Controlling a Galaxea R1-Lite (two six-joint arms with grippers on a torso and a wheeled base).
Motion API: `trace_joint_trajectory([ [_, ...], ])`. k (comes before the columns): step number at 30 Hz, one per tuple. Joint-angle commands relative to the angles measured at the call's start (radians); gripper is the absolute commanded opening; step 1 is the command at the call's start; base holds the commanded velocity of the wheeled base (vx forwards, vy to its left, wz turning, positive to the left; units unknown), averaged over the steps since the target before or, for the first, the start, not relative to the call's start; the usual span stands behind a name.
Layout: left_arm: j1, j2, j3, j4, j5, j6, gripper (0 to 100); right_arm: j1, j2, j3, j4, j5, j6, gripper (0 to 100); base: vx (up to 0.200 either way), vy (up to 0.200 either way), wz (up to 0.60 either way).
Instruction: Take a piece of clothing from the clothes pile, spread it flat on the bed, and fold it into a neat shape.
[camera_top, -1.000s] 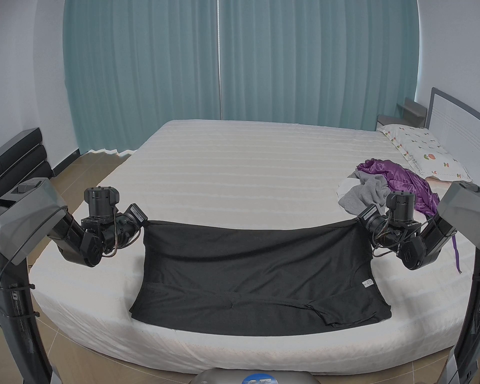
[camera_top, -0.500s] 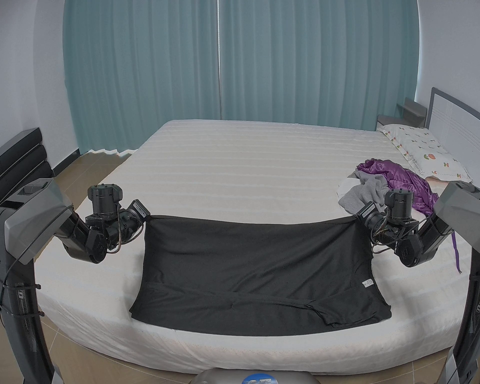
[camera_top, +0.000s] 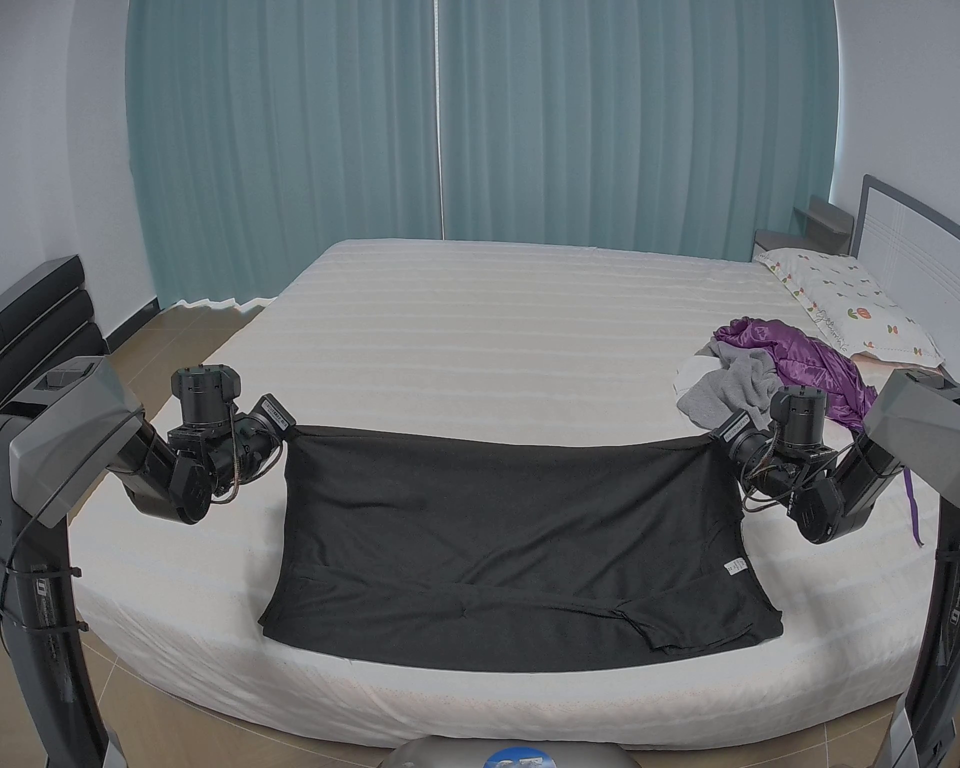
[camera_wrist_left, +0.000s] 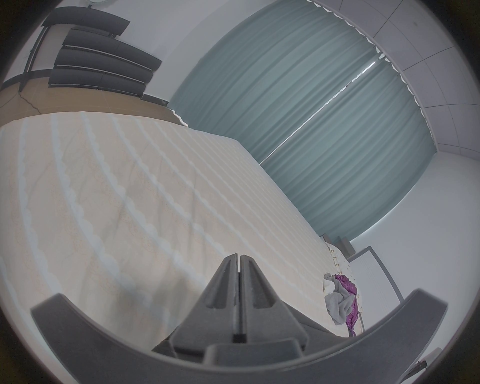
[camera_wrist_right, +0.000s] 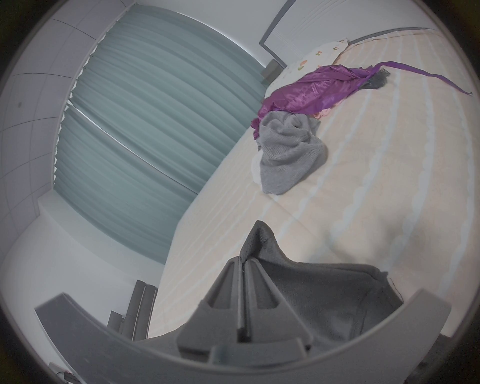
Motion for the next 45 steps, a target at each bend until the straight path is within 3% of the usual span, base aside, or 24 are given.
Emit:
trace_joint_trajectory([
  [1,0.001,0.007,0.001,-0.001,-0.001,0.001,0,0.0,0.011,-0.003,-0.02,0.0,0.0,0,0.0,0.0,0.0],
  [13,0.001,0.028,0.002,0.001,-0.001,0.001,0,-0.005,0.042,0.004,-0.02,0.003,-0.013,0,0.0,0.0,0.0],
  [37,0.037,-0.074,0.286,-0.004,-0.018,0.089,0,-0.001,-0.097,0.303,-0.038,0.063,-0.02,0,0.0,0.0,0.0],
  [45,0.037,-0.085,0.341,-0.02,-0.018,0.098,0,0.011,-0.095,0.4,-0.081,0.066,-0.06,0,0.0,0.0,0.0],
])
